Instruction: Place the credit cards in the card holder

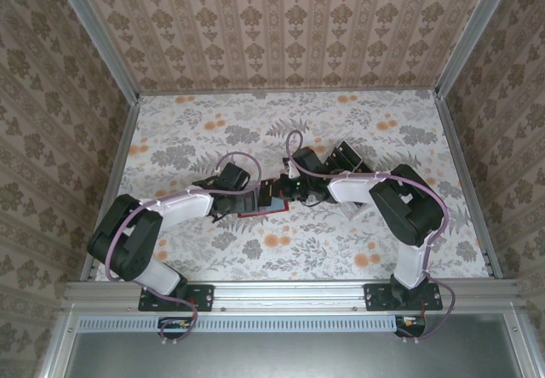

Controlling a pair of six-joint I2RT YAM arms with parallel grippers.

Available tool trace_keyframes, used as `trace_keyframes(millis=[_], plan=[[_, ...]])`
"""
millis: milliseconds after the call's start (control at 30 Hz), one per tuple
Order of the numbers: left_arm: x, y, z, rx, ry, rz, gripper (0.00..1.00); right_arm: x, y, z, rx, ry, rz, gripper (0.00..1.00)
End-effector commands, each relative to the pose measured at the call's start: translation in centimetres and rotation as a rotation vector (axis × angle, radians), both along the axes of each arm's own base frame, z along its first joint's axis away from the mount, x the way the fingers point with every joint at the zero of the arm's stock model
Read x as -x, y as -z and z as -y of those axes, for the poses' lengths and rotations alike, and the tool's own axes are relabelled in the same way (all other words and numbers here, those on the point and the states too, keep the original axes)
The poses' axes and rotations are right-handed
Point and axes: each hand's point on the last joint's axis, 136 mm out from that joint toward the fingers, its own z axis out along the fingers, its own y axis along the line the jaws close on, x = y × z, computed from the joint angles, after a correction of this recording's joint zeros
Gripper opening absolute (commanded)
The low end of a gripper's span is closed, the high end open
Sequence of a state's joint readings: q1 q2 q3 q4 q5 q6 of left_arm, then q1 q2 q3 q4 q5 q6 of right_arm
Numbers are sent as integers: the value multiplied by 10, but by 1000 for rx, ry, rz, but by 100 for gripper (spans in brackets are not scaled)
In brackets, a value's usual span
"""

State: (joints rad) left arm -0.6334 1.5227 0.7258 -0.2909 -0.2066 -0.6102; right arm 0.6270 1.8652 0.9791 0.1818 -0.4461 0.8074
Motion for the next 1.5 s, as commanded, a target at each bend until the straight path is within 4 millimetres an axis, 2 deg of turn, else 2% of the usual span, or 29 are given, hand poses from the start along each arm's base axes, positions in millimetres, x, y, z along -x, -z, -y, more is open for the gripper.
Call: trace_keyframes(millis=[0, 633, 1100, 1467], plan=[[20, 18, -19, -68, -11, -80, 100, 5, 11, 2, 5, -9, -19, 0], [19, 16, -18, -66, -11, -76, 100, 10, 22, 19, 38, -8, -20, 0], [19, 16, -18, -65, -12, -77, 100, 14, 24, 5, 11, -102, -43, 0], [18, 17, -17, -64, -10, -77, 100, 14, 30, 1, 14, -118, -65, 0]])
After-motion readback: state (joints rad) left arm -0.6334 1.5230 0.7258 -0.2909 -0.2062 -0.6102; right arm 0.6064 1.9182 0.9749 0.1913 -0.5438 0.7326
